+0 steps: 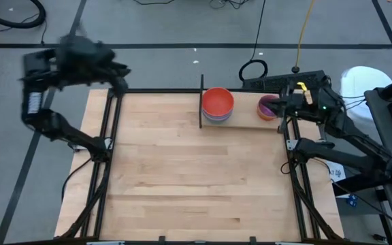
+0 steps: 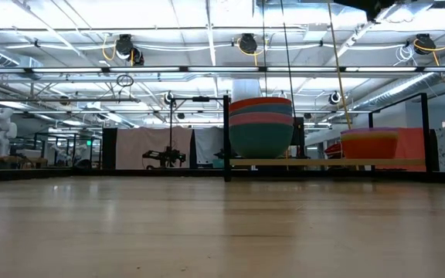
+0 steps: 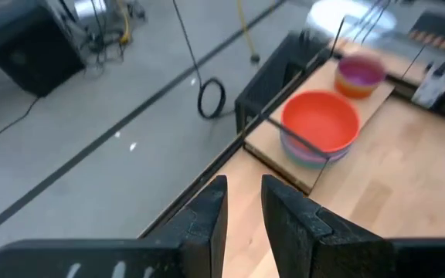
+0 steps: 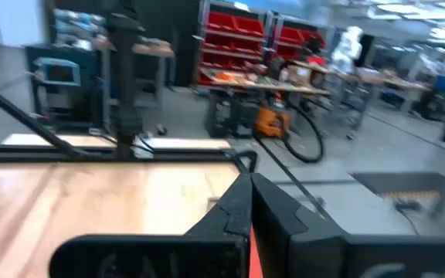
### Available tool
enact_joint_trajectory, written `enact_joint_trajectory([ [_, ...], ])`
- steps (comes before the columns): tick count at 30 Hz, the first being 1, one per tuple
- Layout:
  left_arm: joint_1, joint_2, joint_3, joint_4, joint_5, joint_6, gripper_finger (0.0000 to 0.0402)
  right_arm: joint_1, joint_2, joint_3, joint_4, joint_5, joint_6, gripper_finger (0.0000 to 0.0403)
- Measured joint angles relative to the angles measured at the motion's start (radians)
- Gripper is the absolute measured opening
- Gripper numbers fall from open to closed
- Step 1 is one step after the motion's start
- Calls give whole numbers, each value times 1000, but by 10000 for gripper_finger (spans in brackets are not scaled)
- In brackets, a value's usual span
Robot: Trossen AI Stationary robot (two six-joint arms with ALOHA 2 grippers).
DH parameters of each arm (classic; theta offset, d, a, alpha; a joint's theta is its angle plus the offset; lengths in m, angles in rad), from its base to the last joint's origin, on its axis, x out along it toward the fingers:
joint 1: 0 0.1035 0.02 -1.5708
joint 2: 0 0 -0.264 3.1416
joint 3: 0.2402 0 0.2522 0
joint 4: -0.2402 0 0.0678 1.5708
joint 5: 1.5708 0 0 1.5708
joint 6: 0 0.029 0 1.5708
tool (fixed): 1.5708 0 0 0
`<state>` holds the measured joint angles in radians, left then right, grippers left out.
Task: Place and stack bowls onto a shelf
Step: Return to Home Position
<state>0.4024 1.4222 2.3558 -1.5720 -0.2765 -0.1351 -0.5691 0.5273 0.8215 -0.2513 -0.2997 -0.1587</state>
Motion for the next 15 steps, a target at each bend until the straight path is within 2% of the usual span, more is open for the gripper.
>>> enact_joint_trajectory([
  [5,-22,-115,0,0,1,-7,88,-1,-78,0,-101,65,7,0],
  [9,-41,-199,-10,3,1,-24,88,-1,-119,-1,-138,71,8,0],
  [15,-54,-377,-156,2,16,-61,88,-1,-163,-1,-135,68,8,0],
])
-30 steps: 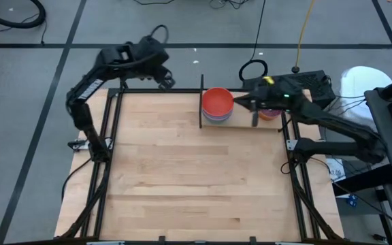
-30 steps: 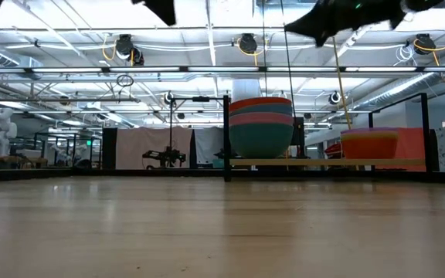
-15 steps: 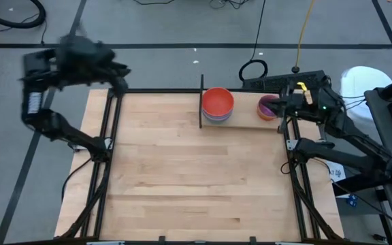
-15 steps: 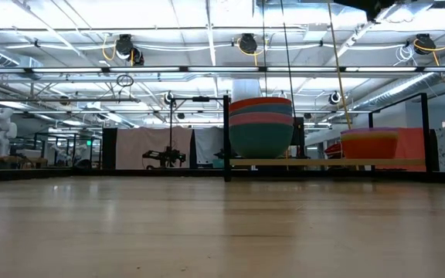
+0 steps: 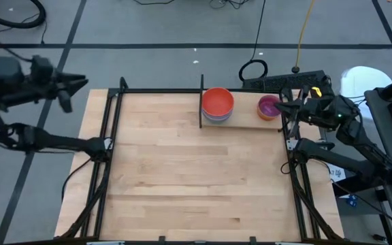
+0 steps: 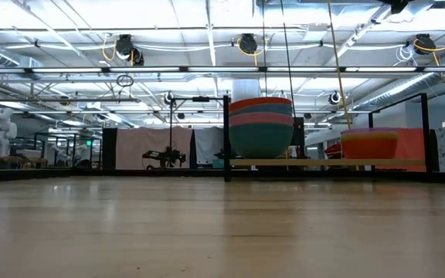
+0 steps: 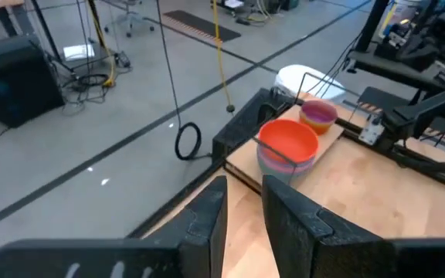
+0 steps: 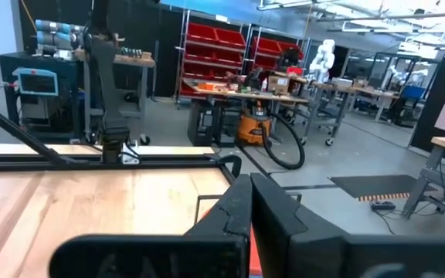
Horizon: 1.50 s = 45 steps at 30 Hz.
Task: Place and stack bowls onto a shelf
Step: Return to Home Position
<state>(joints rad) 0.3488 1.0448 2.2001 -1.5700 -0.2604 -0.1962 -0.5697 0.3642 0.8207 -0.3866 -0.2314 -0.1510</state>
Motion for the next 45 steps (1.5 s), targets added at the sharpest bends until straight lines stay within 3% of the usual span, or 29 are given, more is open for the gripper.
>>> enact_joint_trajectory([
  [15,0,-556,-592,18,1,-198,88,0,-123,0,-52,-1,-97,0],
  [23,0,-777,-804,136,2,-152,88,0,-188,0,-159,-1,-53,0],
  [35,0,-1018,-1063,263,51,-119,88,0,-201,-41,-252,-5,8,0],
  [40,0,-1036,-1136,310,84,-92,88,0,-201,-129,-123,-8,37,0],
  [45,0,-1029,-1235,477,127,5,88,0,-200,-237,73,-31,35,0],
])
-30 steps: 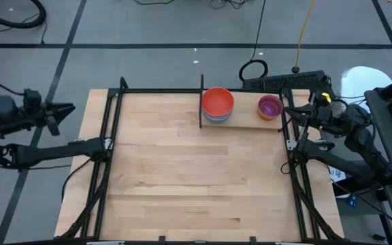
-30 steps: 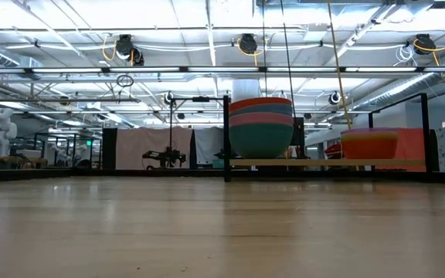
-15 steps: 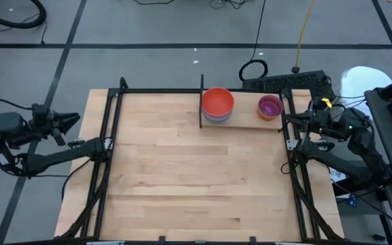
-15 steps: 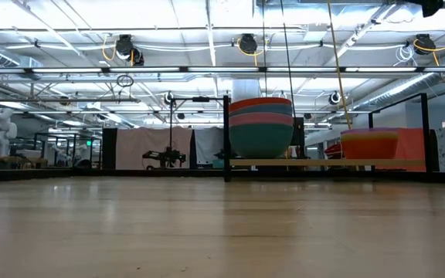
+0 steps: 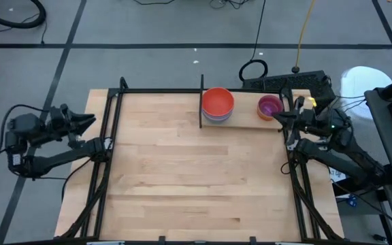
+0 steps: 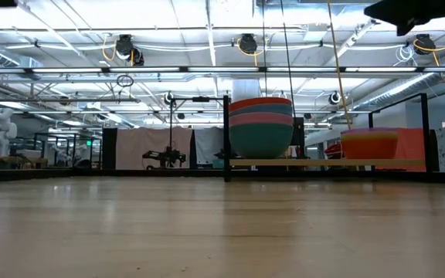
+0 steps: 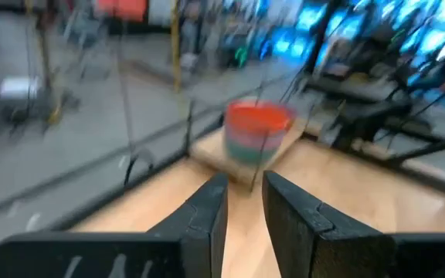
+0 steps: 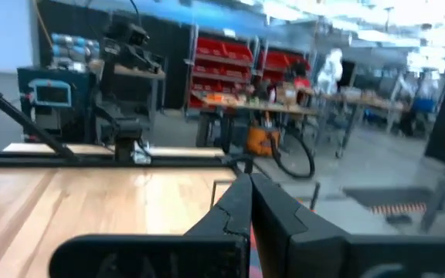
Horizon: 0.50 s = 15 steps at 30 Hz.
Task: Place and stack bowls onto a shelf
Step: Return to Home Position
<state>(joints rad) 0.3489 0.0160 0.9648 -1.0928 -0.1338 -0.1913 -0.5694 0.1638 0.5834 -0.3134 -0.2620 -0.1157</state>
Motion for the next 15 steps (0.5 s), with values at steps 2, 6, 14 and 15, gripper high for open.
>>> enact_joint_trajectory([
  [2,0,-3,-39,89,37,38,88,0,0,-48,82,-32,-10,0],
  [6,0,0,-138,224,87,58,88,0,0,-130,219,-58,-25,0],
  [14,0,-1,-358,463,146,63,88,0,0,-261,381,-58,-27,0],
  [15,0,0,-387,494,159,64,88,0,0,-278,406,-58,-27,0],
])
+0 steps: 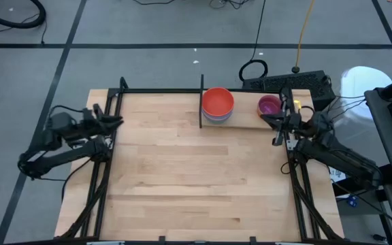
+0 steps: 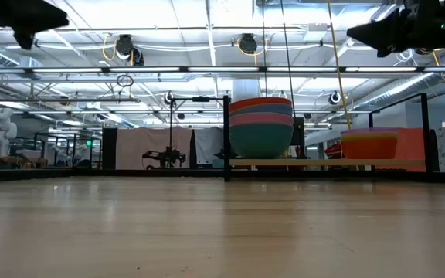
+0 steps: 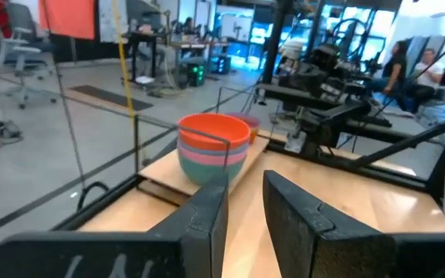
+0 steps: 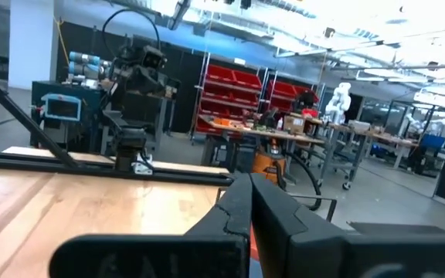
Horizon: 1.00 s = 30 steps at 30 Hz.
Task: Place and stack bowls onto a shelf
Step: Return to Home Position
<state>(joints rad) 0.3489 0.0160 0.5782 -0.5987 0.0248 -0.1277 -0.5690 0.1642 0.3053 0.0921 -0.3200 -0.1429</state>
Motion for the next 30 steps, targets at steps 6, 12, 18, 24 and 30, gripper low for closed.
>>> enact_joint_trajectory([
  [6,0,4,-147,200,59,-12,88,0,0,-91,121,0,-12,0],
  [12,0,4,-263,394,155,-14,88,0,0,-162,193,-1,-17,0],
  [18,0,3,-339,467,169,-42,88,0,0,-219,288,-1,2,0],
  [24,0,3,-436,548,244,-60,88,0,-1,-279,366,-29,25,0],
  [30,0,4,-536,664,247,-96,88,0,0,-287,360,-26,26,0],
])
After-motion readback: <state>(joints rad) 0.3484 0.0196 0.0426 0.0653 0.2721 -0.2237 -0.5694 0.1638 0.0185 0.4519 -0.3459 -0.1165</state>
